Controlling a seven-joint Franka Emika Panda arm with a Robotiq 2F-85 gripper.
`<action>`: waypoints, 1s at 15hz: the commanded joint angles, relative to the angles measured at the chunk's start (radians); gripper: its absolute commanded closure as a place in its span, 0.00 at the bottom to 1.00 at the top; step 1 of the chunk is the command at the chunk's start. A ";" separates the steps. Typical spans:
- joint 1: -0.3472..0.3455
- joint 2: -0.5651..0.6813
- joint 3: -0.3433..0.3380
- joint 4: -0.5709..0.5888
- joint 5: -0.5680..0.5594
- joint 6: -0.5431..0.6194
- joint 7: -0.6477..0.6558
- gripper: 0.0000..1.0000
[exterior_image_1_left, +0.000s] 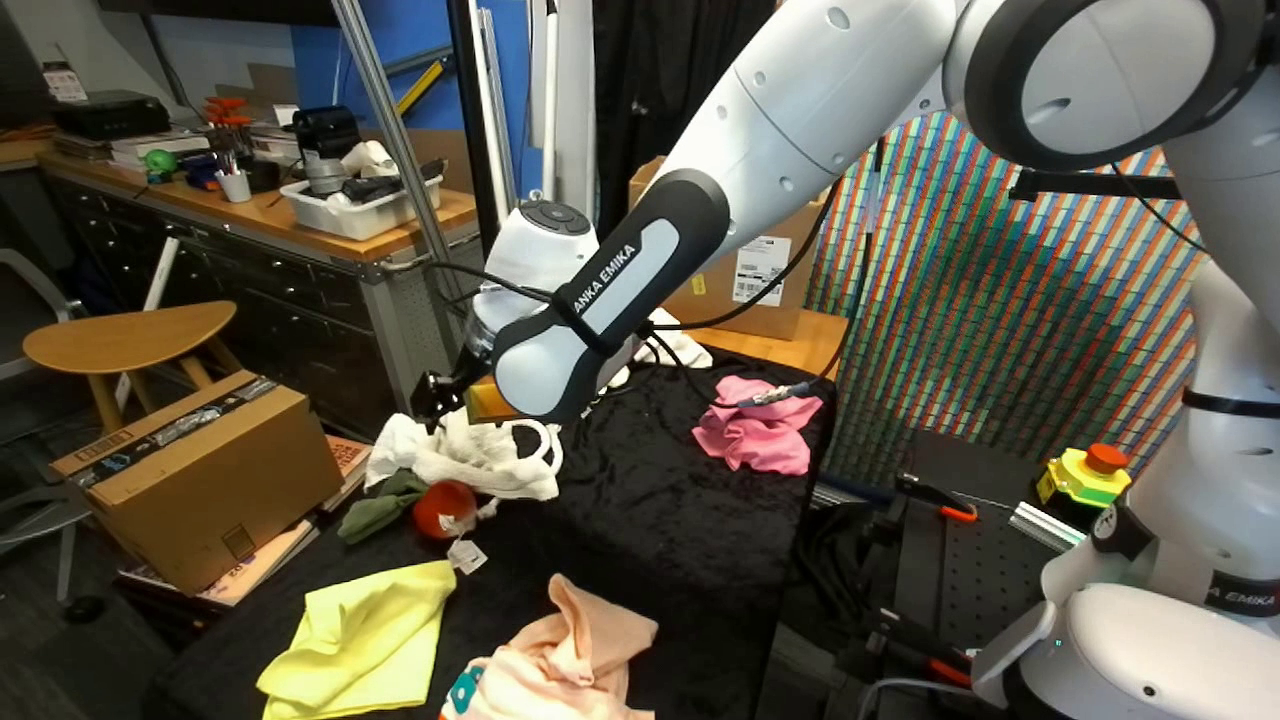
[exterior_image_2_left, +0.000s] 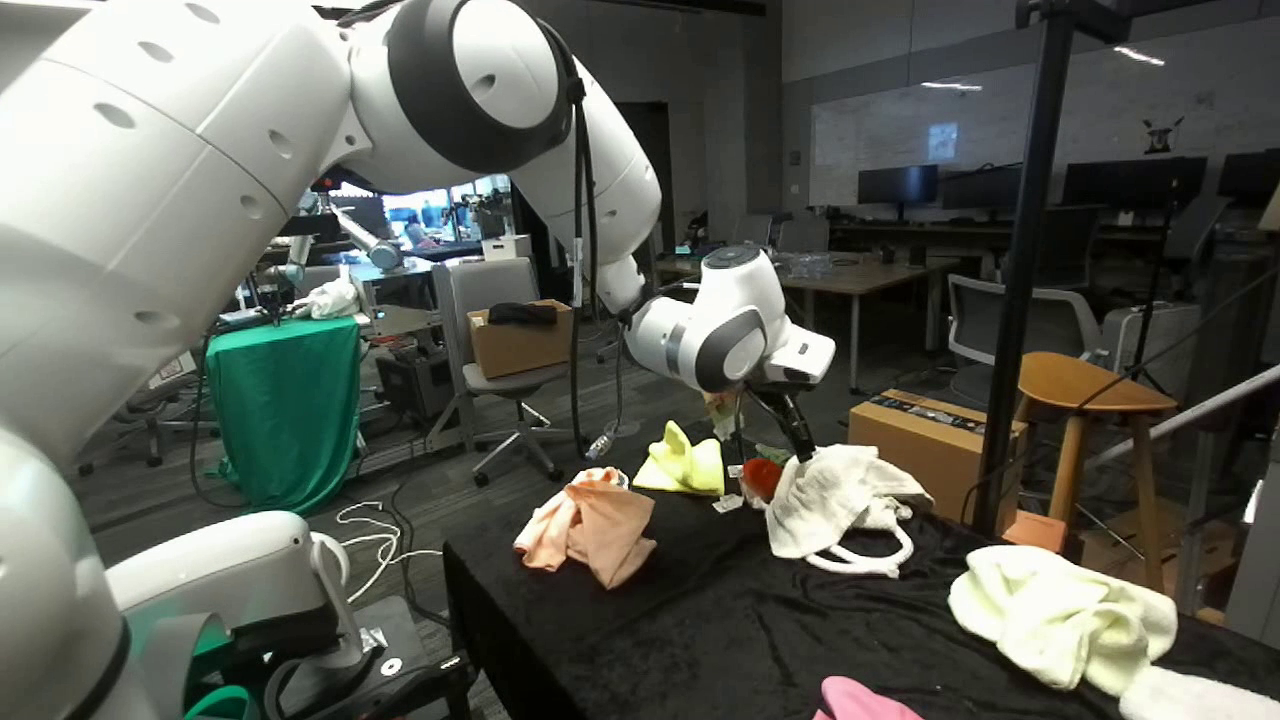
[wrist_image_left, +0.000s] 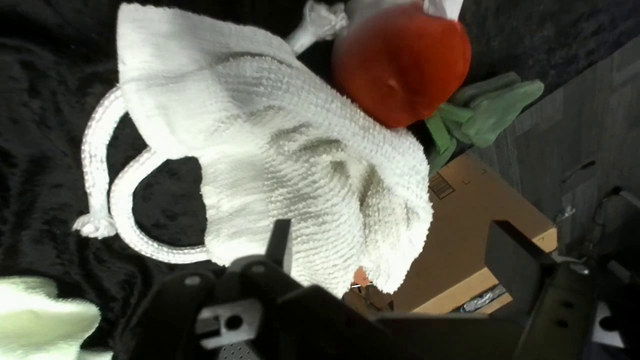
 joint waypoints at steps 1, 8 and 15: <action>0.037 -0.031 0.006 0.000 -0.073 -0.076 -0.085 0.00; 0.100 -0.055 0.045 0.014 -0.241 -0.228 -0.228 0.00; 0.108 -0.029 0.107 0.079 -0.415 -0.367 -0.407 0.00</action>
